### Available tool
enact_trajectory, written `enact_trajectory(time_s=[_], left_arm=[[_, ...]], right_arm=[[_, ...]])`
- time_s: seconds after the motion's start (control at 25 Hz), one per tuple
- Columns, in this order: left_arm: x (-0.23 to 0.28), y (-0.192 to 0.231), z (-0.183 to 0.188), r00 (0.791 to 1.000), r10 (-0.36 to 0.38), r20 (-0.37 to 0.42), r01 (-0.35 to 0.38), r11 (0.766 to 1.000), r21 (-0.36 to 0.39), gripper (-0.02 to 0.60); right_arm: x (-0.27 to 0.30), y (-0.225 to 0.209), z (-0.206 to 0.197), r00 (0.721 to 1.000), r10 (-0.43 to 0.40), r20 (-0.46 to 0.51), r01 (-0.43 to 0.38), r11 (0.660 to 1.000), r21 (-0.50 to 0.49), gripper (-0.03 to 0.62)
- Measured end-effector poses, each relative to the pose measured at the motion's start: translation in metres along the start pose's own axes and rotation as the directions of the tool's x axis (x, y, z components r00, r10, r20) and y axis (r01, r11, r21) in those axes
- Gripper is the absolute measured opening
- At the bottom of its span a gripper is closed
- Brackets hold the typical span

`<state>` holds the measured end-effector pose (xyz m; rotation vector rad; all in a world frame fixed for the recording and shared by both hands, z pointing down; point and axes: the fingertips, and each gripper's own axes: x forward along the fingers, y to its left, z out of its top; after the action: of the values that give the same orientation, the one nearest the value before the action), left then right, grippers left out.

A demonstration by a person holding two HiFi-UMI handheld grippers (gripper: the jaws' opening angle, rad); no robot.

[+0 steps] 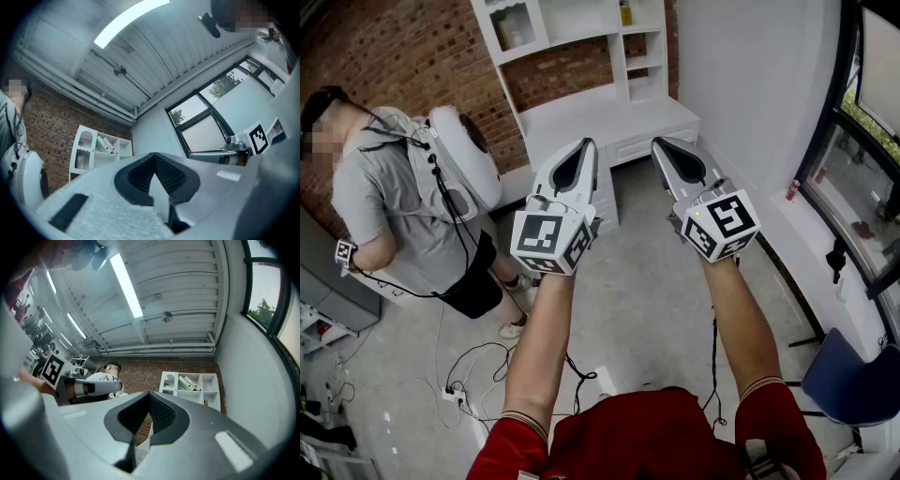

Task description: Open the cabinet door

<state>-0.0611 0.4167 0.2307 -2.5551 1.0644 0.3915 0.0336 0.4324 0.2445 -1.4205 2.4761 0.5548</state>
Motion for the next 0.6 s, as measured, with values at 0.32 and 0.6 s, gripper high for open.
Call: enact_trajectory(time_s=[0.32,0.6], left_arm=[[0.025,-0.001,-0.013,1.000,0.027,-0.013,-0.026,1.000,0.014,0.003],[0.051,0.004,-0.024,0.999,0.049,-0.020,-0.048,0.998,0.046,0.003]], right_arm=[[-0.003,-0.029,0.004,0.998,0.035,0.050,-0.035,0.999,0.009,0.012],[0.006,-0.060,-0.004,0.996,0.053,0.065,-0.054,0.998,0.013,0.012]])
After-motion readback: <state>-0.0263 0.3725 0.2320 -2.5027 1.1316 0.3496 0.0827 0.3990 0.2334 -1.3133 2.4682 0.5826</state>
